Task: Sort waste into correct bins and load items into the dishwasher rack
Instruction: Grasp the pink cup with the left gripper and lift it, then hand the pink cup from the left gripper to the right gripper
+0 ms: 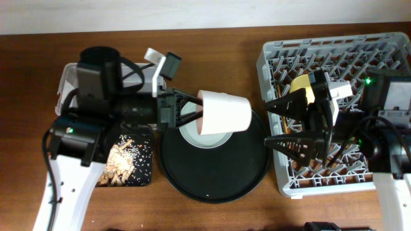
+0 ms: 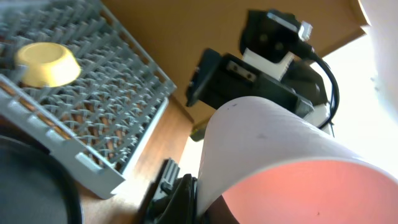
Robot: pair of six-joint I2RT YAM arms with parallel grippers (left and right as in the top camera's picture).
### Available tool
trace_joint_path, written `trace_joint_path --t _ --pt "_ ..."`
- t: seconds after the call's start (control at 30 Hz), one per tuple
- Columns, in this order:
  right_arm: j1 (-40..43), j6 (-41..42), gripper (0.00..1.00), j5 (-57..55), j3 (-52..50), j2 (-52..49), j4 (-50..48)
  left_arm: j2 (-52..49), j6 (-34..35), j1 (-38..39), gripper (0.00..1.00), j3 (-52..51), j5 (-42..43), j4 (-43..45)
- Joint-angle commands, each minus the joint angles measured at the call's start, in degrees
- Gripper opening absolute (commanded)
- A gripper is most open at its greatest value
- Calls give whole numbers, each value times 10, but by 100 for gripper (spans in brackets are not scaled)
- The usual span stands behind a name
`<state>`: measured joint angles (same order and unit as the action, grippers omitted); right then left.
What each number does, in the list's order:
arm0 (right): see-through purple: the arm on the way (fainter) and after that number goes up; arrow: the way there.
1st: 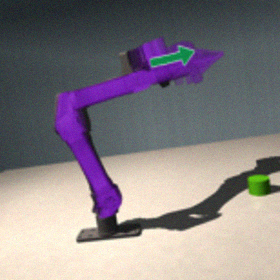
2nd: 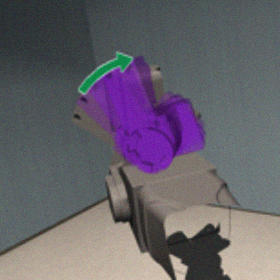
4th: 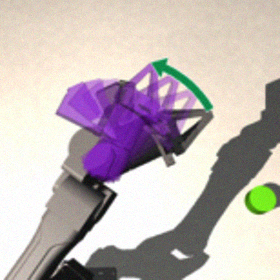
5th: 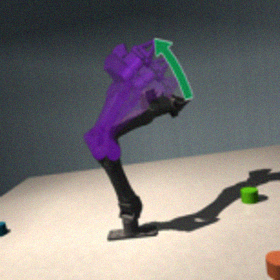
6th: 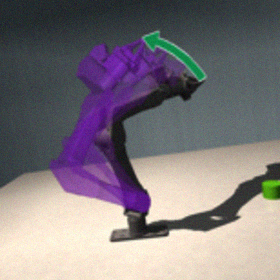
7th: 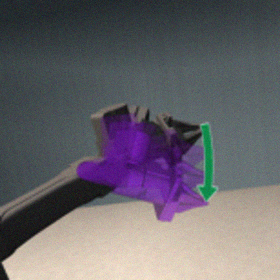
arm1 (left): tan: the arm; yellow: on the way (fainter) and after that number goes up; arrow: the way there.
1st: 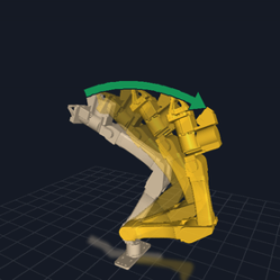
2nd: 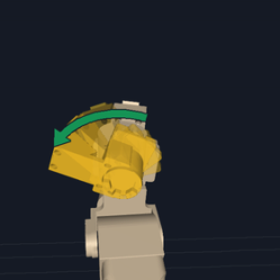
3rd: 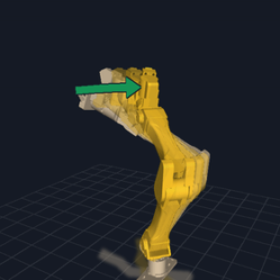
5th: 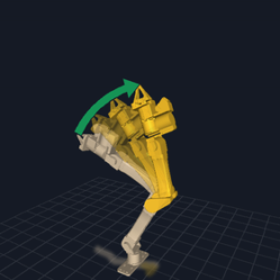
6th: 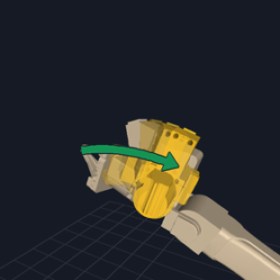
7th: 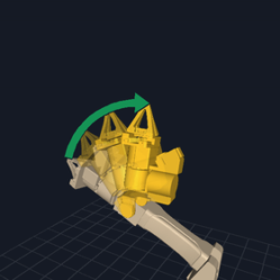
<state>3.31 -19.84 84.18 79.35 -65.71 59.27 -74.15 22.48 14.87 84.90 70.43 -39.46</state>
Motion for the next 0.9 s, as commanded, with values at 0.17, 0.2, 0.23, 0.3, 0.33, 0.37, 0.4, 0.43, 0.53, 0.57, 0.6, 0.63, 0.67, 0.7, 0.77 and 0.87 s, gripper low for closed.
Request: trace_joint_path --t 0.17,0.2,0.23,0.3,0.33,0.37,0.4,0.43,0.53,0.57,0.6,0.63,0.67,0.7,0.77,0.87 --pt "-54 -7 96 47 8 -10 -19 -10 -16 31 0 1 30 37" --pt "-64 -7 95 47 8 -10 -26 -10 -16 34 0 1 23 37" --pt "-72 -7 93 47 8 -10 -30 -10 -16 37 0 1 19 37" --pt "-92 -7 89 47 8 -10 -52 -10 -16 44 0 1 16 39" --pt "-102 -7 85 47 8 -10 -67 -10 -16 48 0 1 12 39" --pt "-106 -7 83 47 8 -10 -76 -10 -16 52 0 1 11 39" --pt "-109 -7 82 47 8 -10 -86 -10 -16 54 0 1 11 40" --pt "-112 -7 79 47 8 -10 -98 -10 -17 57 0 1 11 40" --pt "-116 16 77 47 8 -10 -131 -10 -18 63 0 1 12 39" --pt "-116 29 76 47 8 -10 -145 -10 -18 64 0 1 12 39" --pt "-116 44 76 47 8 -10 -158 -10 -18 64 0 1 12 39" --pt "-116 55 76 47 8 -10 -167 -10 -18 64 0 1 12 39" --pt "-116 60 76 47 8 -10 -172 -10 -18 64 0 1 12 39" --pt "-116 60 75 47 8 -10 -172 -10 -18 64 0 1 12 39" --pt "-116 60 70 47 8 -10 -171 -10 -18 64 0 1 12 39" --pt "-116 60 68 47 8 -10 -170 -10 -18 64 0 1 11 42"
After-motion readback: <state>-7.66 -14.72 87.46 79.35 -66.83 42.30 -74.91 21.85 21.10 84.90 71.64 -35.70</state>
